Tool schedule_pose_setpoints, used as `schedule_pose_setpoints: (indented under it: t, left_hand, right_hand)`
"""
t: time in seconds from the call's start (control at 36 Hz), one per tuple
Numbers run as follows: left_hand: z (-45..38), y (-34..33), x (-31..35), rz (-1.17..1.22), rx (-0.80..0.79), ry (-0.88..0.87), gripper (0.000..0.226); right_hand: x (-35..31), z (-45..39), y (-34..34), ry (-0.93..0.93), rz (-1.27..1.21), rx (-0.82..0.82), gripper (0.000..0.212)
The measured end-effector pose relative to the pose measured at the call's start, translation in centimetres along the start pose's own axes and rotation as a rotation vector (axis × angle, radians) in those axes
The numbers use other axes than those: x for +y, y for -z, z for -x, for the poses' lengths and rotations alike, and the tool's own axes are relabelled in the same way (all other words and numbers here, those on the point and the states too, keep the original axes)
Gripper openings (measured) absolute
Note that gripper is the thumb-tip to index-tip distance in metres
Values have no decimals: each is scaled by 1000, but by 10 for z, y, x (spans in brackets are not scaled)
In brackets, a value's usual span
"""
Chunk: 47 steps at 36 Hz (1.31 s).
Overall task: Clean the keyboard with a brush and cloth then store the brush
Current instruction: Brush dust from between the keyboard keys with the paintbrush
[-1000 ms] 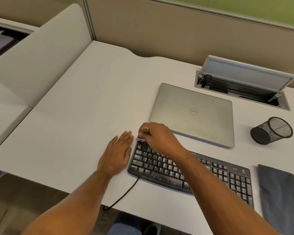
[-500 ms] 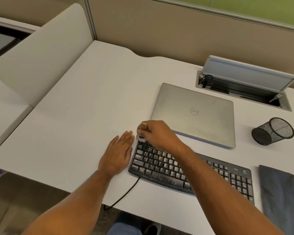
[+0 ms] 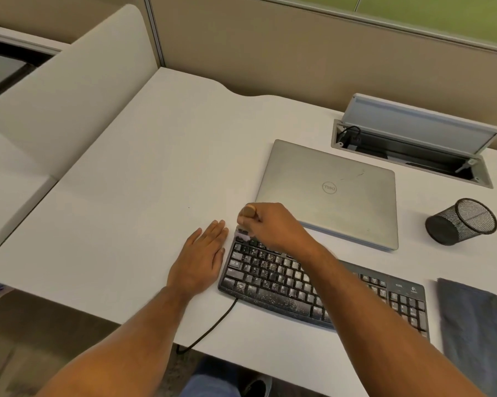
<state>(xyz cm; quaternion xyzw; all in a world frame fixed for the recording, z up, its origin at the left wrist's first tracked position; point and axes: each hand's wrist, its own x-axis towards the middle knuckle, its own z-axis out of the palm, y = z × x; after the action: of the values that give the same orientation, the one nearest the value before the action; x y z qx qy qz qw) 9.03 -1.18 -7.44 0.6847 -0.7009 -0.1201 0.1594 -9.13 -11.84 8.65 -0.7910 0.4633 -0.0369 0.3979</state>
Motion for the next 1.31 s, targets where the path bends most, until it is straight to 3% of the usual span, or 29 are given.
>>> schedule_pose_setpoints:
  t: [0.14, 0.39, 0.56, 0.72, 1.08, 1.31]
  left_hand:
    - [0, 0, 0, -2, 1, -2, 56]
    - [0, 0, 0, 2, 3, -1, 57]
    - [-1, 1, 0, 1, -5, 0, 57]
    - [-1, 1, -1, 7, -9, 1, 57]
    - [0, 2, 1, 1, -16, 9, 58]
    - [0, -1, -1, -2, -15, 5, 57]
  right_hand:
    - [0, -4, -8, -20, -153, 30, 18]
    - [10, 0, 9, -60, 106, 106, 31]
    - [6, 4, 4, -34, -51, 84, 20]
    - [15, 7, 9, -64, 154, 110, 28]
    - [5, 12, -5, -86, -52, 177, 30]
    - [7, 9, -5, -102, -17, 148, 35]
